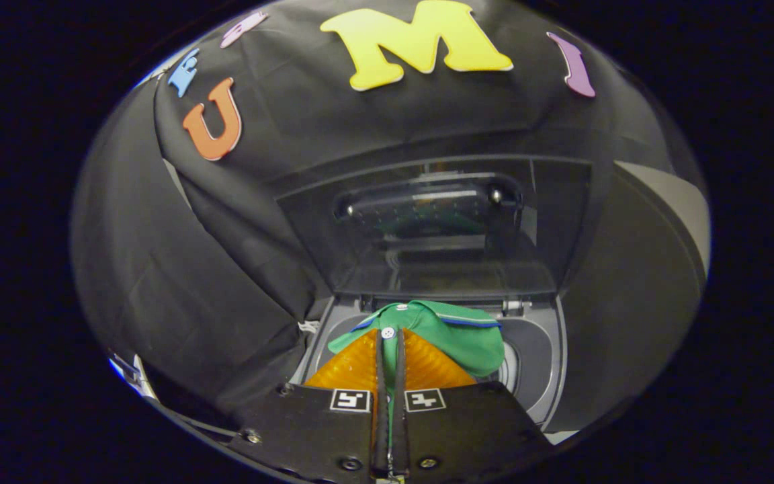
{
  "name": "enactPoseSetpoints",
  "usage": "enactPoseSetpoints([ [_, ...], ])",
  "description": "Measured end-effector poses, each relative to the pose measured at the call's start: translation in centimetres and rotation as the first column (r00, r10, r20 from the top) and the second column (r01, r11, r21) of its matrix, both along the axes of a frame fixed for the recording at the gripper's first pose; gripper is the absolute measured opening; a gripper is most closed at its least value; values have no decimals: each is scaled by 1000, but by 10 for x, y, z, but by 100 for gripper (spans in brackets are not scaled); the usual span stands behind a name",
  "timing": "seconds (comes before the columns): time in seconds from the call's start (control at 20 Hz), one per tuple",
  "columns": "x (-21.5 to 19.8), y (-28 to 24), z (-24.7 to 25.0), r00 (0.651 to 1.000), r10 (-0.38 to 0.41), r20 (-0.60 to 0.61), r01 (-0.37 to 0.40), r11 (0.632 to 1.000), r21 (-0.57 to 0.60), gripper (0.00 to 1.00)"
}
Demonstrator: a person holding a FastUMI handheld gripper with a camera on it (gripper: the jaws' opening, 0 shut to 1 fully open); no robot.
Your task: Put the clothes into the washing machine and then close the washing machine lid.
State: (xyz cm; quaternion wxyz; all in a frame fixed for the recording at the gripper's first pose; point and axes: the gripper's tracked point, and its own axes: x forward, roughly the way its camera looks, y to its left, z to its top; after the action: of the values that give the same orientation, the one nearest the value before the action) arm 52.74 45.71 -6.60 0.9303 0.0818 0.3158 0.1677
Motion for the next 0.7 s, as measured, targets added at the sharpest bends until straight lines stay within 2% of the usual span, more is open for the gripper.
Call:
enactPoseSetpoints([
  [0.25,-3,-4,-44,992,-30,-120,27,999,-29,6],
  [0.7,-15,2,-85,955,-70,-287,45,995,-93,6],
])
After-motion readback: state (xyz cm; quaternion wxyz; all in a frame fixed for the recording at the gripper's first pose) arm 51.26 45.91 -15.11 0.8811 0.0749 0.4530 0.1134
